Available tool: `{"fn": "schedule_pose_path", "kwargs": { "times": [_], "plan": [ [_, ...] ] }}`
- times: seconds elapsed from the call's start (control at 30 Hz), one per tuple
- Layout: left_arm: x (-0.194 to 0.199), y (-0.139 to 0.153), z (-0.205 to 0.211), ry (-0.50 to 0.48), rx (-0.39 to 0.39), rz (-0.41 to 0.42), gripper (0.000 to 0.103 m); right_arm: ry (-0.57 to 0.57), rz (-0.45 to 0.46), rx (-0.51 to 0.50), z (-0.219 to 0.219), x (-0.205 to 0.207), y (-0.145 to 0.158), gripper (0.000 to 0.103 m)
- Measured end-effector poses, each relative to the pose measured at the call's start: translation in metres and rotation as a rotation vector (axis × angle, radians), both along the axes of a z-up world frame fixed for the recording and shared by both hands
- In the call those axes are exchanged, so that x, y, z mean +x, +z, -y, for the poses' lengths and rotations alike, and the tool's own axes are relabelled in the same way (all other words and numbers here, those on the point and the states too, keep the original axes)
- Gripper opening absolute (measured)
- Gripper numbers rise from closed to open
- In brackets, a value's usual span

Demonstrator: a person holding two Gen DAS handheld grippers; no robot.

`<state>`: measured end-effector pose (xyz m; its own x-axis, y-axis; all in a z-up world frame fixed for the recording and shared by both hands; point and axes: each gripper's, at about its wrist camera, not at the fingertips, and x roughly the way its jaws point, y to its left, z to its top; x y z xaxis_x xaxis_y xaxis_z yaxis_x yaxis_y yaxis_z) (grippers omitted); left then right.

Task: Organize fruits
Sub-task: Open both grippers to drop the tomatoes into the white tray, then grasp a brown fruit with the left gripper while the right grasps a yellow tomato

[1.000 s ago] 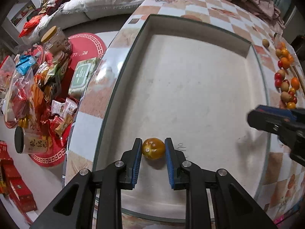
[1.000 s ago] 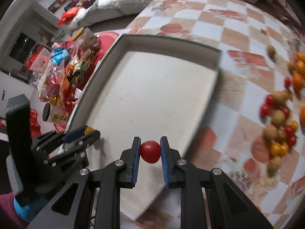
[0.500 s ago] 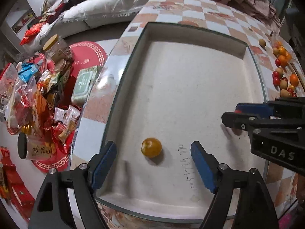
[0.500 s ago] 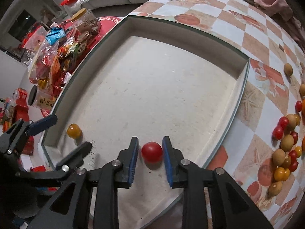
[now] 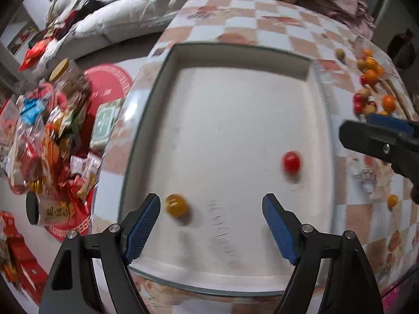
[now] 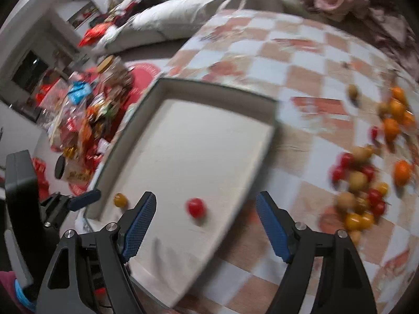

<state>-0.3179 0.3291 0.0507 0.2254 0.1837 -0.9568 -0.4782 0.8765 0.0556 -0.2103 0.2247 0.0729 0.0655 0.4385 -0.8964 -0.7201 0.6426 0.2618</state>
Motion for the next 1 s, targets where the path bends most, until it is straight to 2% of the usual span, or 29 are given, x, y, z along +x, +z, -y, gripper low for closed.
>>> {"fn": "schedule_pose_path", "kwargs": {
  "times": [0.17, 0.3, 0.43, 0.57, 0.67, 0.8, 0.83, 0.93, 1.0],
  "plan": [
    [0.026, 0.013, 0.026, -0.078, -0.007, 0.022, 0.081, -0.131, 0.047, -0.035, 0.062, 0.014, 0.006, 0.081],
    [0.051, 0.023, 0.052, -0.142, -0.022, 0.048, 0.081, -0.212, 0.076, -0.102, 0.115, 0.019, 0.002, 0.081],
    [0.071, 0.024, 0.077, -0.196, -0.052, 0.062, 0.081, -0.305, 0.051, -0.171, 0.165, 0.024, -0.011, 0.081],
    [0.091, 0.018, 0.102, -0.244, -0.08, 0.055, 0.081, -0.35, 0.027, -0.212, 0.203, 0.018, -0.025, 0.081],
    [0.107, 0.006, 0.115, -0.265, -0.102, 0.035, 0.081, -0.347, 0.011, -0.209, 0.21, 0.01, -0.031, 0.081],
    [0.128, -0.012, 0.124, -0.282, -0.082, 0.01, 0.081, -0.326, 0.0, -0.188, 0.209, 0.002, -0.037, 0.081],
    [0.132, -0.016, 0.124, -0.28, -0.08, 0.003, 0.081, -0.322, 0.002, -0.182, 0.208, 0.0, -0.038, 0.08],
    [0.143, -0.026, 0.124, -0.275, -0.087, -0.005, 0.081, -0.298, 0.006, -0.169, 0.2, -0.006, -0.043, 0.066],
    [0.15, -0.029, 0.127, -0.285, -0.085, -0.001, 0.081, -0.279, 0.012, -0.17, 0.195, -0.009, -0.048, 0.065]
  ]
}}
